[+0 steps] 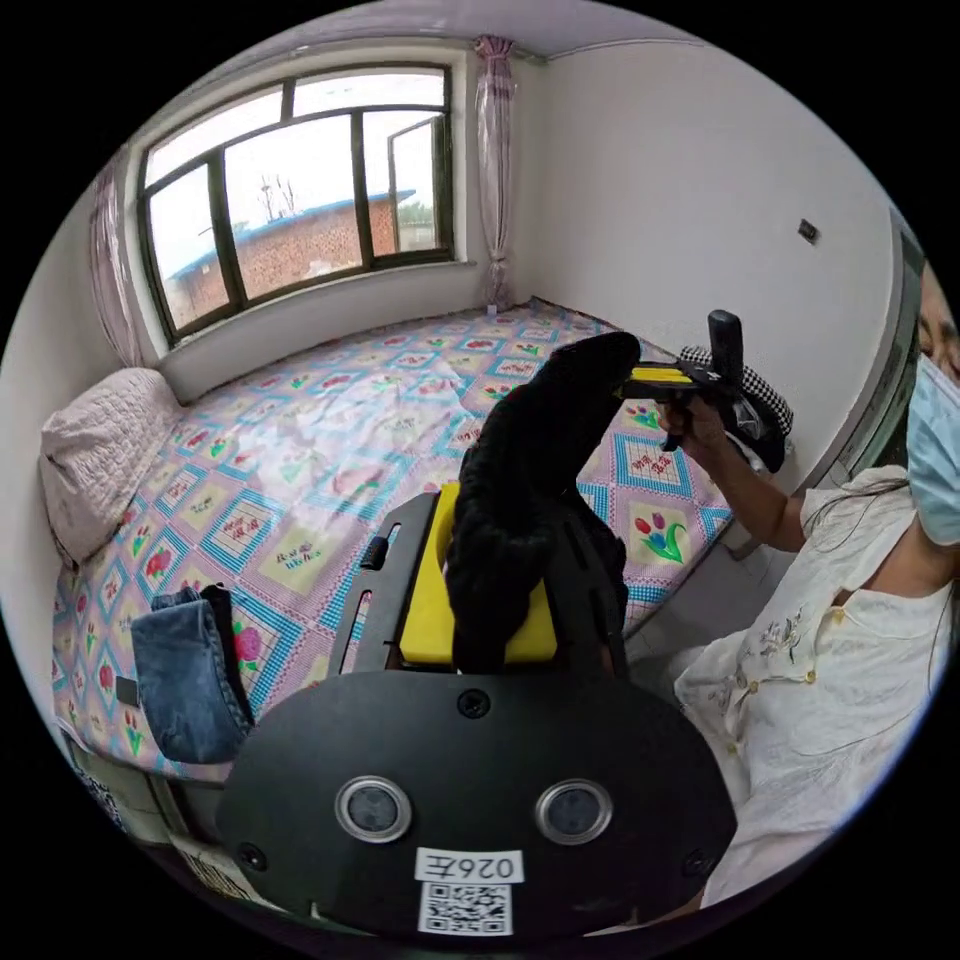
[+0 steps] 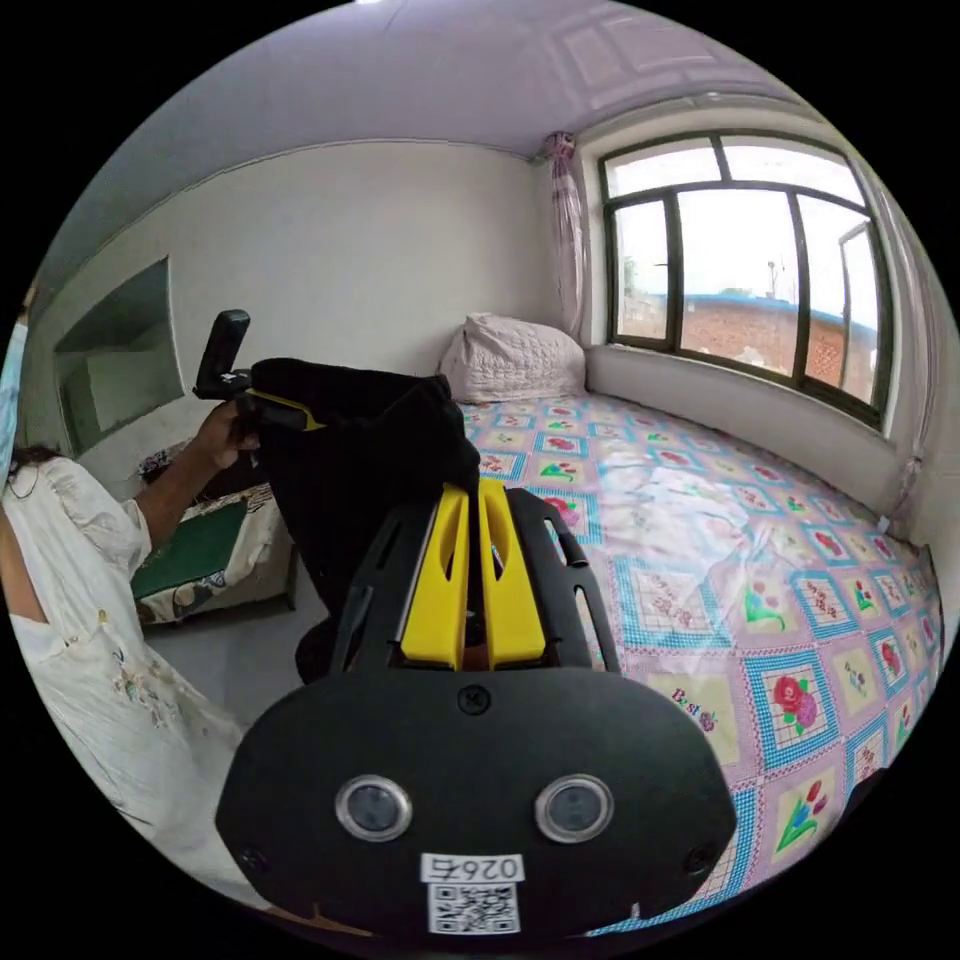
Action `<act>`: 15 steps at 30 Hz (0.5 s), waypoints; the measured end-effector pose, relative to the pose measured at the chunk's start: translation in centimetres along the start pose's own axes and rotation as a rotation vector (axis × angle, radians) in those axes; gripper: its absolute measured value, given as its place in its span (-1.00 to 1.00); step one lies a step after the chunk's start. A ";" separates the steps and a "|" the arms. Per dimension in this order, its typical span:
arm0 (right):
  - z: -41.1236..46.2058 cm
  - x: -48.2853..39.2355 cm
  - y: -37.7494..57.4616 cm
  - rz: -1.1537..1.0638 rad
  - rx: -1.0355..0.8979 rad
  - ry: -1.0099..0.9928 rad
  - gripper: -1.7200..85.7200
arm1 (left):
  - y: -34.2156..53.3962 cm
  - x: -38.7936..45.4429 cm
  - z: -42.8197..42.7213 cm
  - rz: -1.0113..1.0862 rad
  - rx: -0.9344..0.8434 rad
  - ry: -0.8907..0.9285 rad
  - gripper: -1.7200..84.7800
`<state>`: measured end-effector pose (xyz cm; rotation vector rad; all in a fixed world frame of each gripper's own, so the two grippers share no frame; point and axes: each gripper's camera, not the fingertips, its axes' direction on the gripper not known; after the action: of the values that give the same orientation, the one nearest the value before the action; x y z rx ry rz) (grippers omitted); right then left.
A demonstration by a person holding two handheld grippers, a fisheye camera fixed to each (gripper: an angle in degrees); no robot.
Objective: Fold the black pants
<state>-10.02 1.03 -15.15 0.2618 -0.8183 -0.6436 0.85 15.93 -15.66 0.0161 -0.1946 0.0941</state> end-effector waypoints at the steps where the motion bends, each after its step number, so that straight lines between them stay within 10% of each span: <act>1: -2.5 -3.9 -2.2 -0.040 0.055 0.065 -1.00 | -0.8 1.6 -3.4 0.043 0.019 -0.043 -0.86; 15: -28.6 -40.7 -16.4 -0.336 0.462 0.642 -0.99 | -6.3 28.1 -36.2 0.585 0.162 -0.628 -0.85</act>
<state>-16.44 12.88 -65.73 0.9877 -0.2870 -0.6224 35.81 13.17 -45.81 0.1514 -0.8176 0.6922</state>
